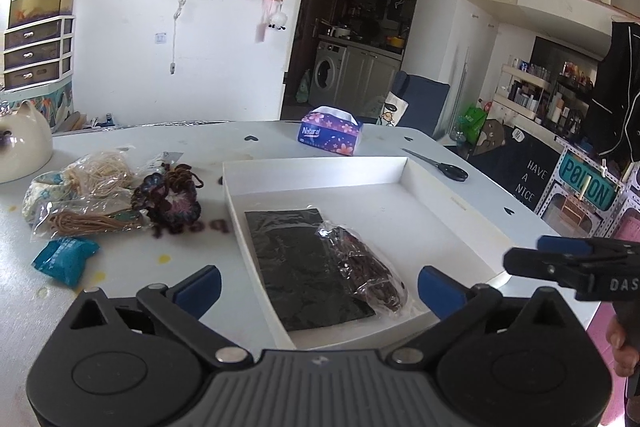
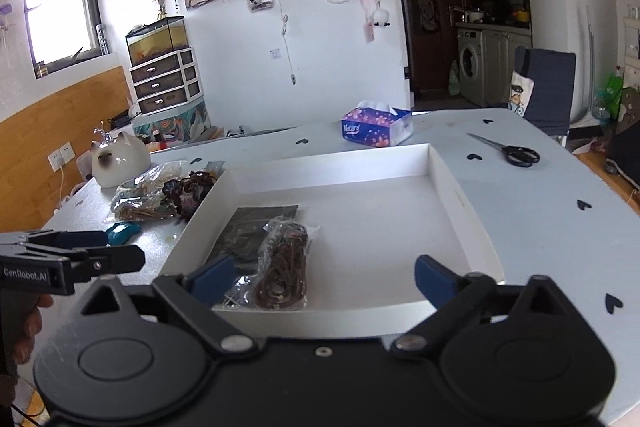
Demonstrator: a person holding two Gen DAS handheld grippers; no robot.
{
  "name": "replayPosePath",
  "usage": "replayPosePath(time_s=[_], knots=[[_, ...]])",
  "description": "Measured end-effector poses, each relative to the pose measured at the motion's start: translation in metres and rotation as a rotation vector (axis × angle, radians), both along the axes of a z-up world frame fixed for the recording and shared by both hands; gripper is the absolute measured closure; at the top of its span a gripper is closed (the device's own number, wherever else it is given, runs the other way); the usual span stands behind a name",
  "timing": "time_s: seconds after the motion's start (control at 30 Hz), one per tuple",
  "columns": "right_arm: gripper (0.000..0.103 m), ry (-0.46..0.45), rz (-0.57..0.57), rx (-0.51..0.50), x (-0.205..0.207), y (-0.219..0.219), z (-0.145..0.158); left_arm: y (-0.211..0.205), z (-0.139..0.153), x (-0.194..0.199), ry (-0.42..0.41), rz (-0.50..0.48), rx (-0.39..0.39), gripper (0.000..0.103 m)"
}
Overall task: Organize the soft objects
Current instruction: 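Open both tools and lift them out of the white box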
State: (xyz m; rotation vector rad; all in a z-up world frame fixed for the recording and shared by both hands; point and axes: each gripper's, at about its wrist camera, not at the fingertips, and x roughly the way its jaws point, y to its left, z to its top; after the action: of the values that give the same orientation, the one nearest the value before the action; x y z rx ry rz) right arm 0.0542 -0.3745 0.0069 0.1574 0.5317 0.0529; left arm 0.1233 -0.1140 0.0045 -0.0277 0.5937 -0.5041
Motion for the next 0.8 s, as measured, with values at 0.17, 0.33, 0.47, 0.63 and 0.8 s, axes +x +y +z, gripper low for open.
replayPosePath(time_s=[0.17, 0.33, 0.47, 0.63, 0.8], knots=[[0.000, -0.027, -0.035, -0.067, -0.008, 0.006, -0.002, 0.005, -0.003, -0.002, 0.007, 0.010, 0.002, 0.000], [0.000, -0.036, -0.047, -0.060, -0.011, 0.008, -0.003, 0.008, -0.006, -0.005, 0.002, 0.023, 0.006, 0.000], [0.000, -0.041, -0.053, -0.072, -0.012, 0.012, -0.003, 0.011, -0.007, -0.006, -0.005, 0.029, 0.008, 0.000], [0.000, -0.049, -0.066, -0.074, -0.013, 0.016, -0.004, 0.018, -0.009, -0.004, -0.010, 0.037, 0.005, 0.000], [0.000, -0.071, -0.062, -0.081, -0.011, 0.027, -0.005, 0.031, -0.012, -0.005, -0.032, 0.066, 0.000, 0.000]])
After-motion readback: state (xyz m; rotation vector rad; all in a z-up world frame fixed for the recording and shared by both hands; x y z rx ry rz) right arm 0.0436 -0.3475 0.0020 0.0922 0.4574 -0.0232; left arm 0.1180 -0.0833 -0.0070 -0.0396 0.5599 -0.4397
